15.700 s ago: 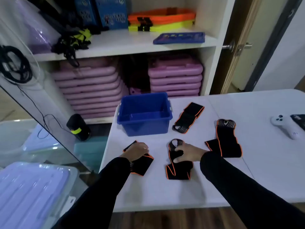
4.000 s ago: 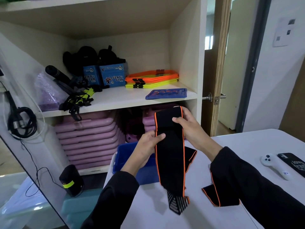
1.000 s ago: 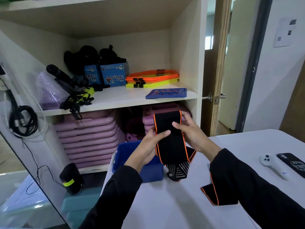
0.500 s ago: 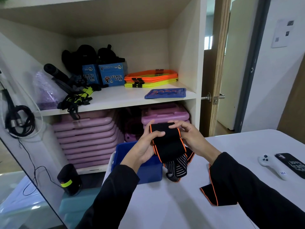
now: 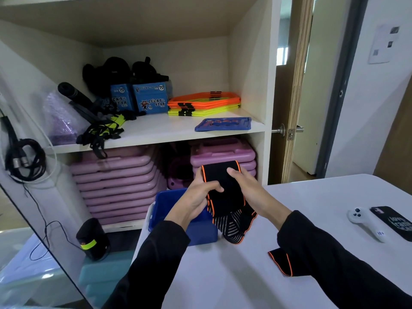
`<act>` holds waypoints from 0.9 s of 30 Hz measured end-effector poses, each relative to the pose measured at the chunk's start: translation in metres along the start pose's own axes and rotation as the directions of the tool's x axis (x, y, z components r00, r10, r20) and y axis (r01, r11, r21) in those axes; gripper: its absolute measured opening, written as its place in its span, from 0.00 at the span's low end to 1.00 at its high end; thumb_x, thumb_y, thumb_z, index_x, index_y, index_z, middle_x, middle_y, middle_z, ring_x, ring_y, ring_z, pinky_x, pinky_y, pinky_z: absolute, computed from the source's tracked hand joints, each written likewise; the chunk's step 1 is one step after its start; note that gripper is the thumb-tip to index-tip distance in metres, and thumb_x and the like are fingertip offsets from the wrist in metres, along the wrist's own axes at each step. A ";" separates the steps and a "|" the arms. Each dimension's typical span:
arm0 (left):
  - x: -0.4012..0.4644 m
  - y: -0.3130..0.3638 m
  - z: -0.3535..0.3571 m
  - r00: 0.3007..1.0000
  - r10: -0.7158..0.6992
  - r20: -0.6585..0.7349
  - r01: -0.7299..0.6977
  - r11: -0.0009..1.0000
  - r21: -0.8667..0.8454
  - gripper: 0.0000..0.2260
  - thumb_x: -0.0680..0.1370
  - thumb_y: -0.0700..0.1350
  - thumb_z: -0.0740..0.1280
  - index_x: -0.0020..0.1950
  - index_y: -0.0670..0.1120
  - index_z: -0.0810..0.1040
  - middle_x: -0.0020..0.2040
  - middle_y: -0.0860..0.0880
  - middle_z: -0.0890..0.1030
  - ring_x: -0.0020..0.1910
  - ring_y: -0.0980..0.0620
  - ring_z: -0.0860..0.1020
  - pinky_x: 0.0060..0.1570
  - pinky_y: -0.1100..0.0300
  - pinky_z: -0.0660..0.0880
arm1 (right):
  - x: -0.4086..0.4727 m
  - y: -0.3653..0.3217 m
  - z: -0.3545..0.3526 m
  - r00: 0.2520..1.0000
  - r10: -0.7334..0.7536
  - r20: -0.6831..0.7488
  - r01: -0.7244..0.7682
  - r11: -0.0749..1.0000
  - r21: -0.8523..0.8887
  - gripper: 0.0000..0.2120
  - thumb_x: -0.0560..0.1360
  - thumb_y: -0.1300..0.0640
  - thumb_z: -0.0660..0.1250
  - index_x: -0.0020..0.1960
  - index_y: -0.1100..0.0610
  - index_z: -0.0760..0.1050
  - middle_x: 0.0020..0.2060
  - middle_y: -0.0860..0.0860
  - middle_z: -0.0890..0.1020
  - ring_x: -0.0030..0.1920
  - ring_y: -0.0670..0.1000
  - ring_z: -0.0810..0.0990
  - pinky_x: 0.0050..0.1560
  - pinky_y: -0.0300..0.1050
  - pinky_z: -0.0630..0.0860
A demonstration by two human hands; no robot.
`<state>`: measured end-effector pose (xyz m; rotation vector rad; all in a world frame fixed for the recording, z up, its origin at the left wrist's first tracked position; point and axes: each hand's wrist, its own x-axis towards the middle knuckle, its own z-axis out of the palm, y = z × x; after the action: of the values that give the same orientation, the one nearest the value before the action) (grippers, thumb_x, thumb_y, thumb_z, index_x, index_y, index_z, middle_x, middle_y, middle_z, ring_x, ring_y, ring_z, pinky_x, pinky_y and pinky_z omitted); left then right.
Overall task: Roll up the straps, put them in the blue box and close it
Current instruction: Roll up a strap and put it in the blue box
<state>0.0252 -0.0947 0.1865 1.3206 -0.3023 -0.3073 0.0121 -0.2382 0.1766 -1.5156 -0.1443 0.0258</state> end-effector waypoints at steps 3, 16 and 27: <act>-0.001 0.001 -0.001 0.999 0.034 -0.021 -0.033 0.998 0.054 0.22 0.67 0.24 0.59 0.50 0.49 0.70 0.43 0.48 0.77 0.45 0.51 0.75 0.45 0.59 0.73 | 0.002 0.002 -0.007 0.998 0.023 0.058 -0.020 0.998 -0.055 0.12 0.74 0.50 0.63 0.56 0.51 0.73 0.53 0.52 0.82 0.55 0.52 0.80 0.59 0.49 0.75; -0.002 -0.012 -0.014 0.960 -0.255 0.118 0.247 0.966 0.079 0.24 0.73 0.54 0.66 0.66 0.49 0.66 0.63 0.43 0.77 0.57 0.40 0.79 0.53 0.38 0.76 | -0.004 0.001 -0.022 0.996 -0.082 0.039 0.077 0.989 0.125 0.21 0.73 0.70 0.62 0.55 0.45 0.72 0.42 0.48 0.78 0.42 0.48 0.77 0.40 0.43 0.75; 0.001 -0.018 -0.006 0.968 -0.226 0.113 0.246 0.942 -0.228 0.26 0.68 0.48 0.69 0.64 0.42 0.72 0.56 0.40 0.80 0.51 0.45 0.82 0.51 0.49 0.80 | -0.006 0.007 -0.027 0.981 -0.174 0.084 0.183 0.976 -0.118 0.30 0.67 0.80 0.53 0.47 0.49 0.81 0.60 0.49 0.74 0.63 0.48 0.72 0.61 0.47 0.71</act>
<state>0.0280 -0.0939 0.1674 1.1059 -0.1704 -0.5867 0.0096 -0.2656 0.1683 -1.6224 -0.3457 -0.0730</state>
